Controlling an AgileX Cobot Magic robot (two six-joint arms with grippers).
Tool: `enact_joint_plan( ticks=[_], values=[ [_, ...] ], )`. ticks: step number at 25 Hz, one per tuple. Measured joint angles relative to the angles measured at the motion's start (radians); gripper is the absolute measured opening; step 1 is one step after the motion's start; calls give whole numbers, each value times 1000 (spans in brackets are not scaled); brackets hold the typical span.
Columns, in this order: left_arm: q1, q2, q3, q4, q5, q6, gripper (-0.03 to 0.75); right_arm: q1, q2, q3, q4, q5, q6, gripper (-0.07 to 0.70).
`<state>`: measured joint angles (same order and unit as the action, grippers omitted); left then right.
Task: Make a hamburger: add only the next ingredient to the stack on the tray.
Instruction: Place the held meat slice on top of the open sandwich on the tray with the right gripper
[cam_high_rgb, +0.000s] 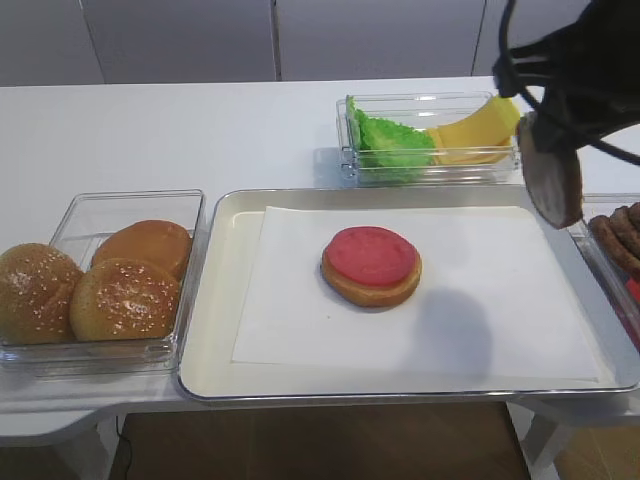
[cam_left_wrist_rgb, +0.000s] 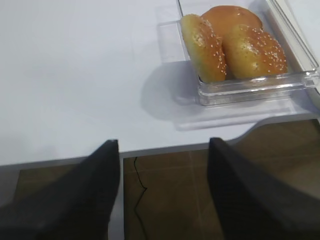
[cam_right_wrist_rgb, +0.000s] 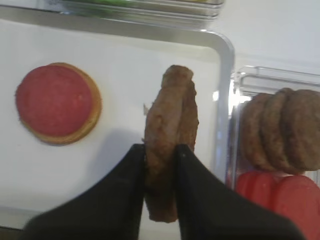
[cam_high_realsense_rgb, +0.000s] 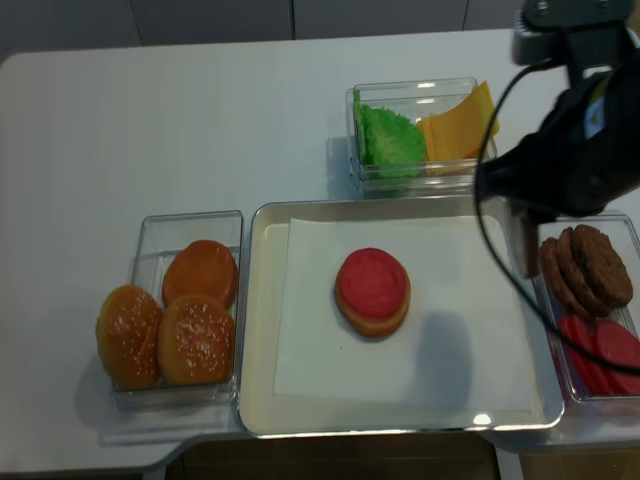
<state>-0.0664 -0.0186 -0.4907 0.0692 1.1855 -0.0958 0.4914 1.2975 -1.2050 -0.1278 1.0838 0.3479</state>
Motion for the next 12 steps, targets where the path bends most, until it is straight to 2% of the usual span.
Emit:
enact_joint_plan(
  ticks=[8,12],
  values=[
    [0,0,0,0,0,0,415,183,66,-19,-2,-27,68,137],
    [0,0,0,0,0,0,415,219,133,-19,-20,-54,93,137]
  ],
)
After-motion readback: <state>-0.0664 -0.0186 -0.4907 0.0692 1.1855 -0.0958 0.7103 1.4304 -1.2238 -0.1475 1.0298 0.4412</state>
